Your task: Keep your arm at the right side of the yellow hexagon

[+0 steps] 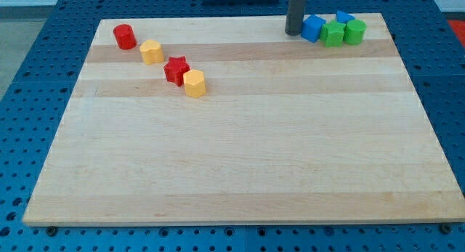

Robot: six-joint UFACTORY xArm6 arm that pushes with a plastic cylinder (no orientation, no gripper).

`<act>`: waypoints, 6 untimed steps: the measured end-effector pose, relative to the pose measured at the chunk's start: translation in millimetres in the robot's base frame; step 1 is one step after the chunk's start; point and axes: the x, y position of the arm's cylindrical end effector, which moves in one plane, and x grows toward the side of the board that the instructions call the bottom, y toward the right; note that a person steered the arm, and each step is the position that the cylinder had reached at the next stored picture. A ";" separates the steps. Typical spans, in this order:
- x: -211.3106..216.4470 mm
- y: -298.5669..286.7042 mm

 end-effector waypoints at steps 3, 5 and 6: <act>-17.5 -2.8; 96.7 -38.7; 139.7 -38.8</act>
